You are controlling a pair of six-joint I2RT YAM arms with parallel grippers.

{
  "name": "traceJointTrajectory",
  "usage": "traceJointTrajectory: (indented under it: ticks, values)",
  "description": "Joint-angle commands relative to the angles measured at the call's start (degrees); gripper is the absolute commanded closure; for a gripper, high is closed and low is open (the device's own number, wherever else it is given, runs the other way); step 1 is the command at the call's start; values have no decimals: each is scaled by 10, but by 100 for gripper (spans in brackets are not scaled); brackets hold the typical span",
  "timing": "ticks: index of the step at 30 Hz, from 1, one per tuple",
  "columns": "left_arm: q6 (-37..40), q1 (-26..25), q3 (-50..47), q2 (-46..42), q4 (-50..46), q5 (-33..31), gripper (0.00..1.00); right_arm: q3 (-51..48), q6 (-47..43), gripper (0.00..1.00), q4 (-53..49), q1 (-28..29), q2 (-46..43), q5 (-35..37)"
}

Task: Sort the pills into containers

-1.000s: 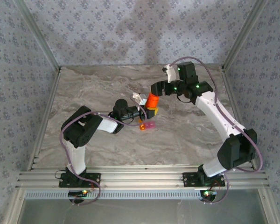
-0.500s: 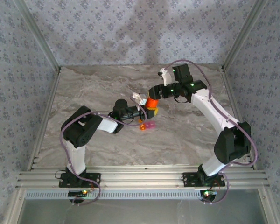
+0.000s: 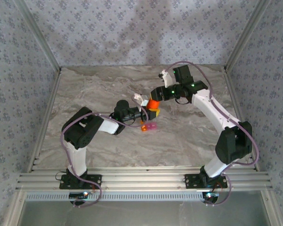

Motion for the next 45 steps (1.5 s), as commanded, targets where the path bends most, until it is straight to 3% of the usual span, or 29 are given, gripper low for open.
traceJointTrajectory:
  ticks: [1,6,13,20,25,32,35,40,45]
  values:
    - [1,-3,15,-12,34,13,100,-1,10,52,-4,8,-1,10]
    - [-3,-3,32,-16,39,7,100,-22,53,59,9,19,-7,50]
    - [46,-8,50,-61,-52,-6,100,-78,157,60,58,40,-24,121]
    - [70,-23,40,-58,-20,-51,100,-115,235,60,97,76,-37,174]
    - [68,-26,37,-50,-8,-60,100,-112,257,57,107,74,-43,158]
    - [47,-25,55,-20,25,-61,100,-71,234,33,70,38,-60,113]
    - [53,-26,59,-20,18,-56,100,-68,227,27,71,17,-85,90]
    - [62,-20,67,-28,-14,-25,100,-60,205,24,57,-14,-120,48]
    - [56,-2,67,-41,-49,19,100,-46,120,25,39,-49,-136,23]
